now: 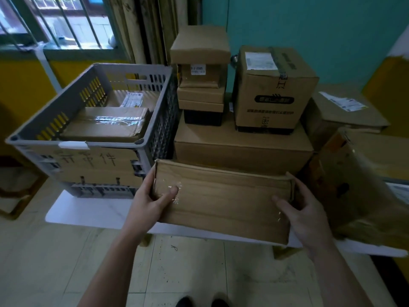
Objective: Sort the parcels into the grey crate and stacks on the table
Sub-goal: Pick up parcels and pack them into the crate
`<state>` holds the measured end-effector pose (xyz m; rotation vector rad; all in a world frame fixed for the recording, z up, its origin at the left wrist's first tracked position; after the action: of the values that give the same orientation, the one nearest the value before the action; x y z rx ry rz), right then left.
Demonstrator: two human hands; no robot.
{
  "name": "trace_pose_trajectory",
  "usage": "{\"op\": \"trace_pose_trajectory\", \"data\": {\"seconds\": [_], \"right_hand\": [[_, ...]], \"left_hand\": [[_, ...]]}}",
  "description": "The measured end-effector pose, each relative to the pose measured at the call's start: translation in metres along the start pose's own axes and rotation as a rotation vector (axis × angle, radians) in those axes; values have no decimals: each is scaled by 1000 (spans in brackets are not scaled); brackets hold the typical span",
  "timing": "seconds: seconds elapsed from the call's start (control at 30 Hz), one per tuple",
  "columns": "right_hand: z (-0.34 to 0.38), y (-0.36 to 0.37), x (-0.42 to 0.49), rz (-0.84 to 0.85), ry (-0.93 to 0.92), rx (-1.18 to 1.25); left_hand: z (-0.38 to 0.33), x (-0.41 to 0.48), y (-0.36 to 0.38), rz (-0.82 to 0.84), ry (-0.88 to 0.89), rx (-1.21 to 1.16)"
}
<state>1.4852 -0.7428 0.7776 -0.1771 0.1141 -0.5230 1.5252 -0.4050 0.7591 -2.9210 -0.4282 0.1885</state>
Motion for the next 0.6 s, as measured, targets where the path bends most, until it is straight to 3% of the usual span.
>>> {"op": "trace_pose_trajectory", "data": {"seconds": [0.23,0.4,0.6], "right_hand": [[17,3,-18,-28,-15,2],[29,2,-33,-107,-49,85],[37,-2,-53,-134,-105,149]], "left_hand": [[-6,11,-4,47,49,45],[-16,19,-7,-51,47,-19],[-18,21,-8,-43,-16,-102]]}}
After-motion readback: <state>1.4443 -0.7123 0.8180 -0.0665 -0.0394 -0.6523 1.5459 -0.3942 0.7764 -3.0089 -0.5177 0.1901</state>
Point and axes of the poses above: each hand's wrist, its own x-axis towards the middle knuckle, its own y-axis out of the palm, z = x × y, the point moved 7 cm from there along x, towards the middle knuckle, and after that the axes turned 12 degrees about -z, right-handed, at the moved point
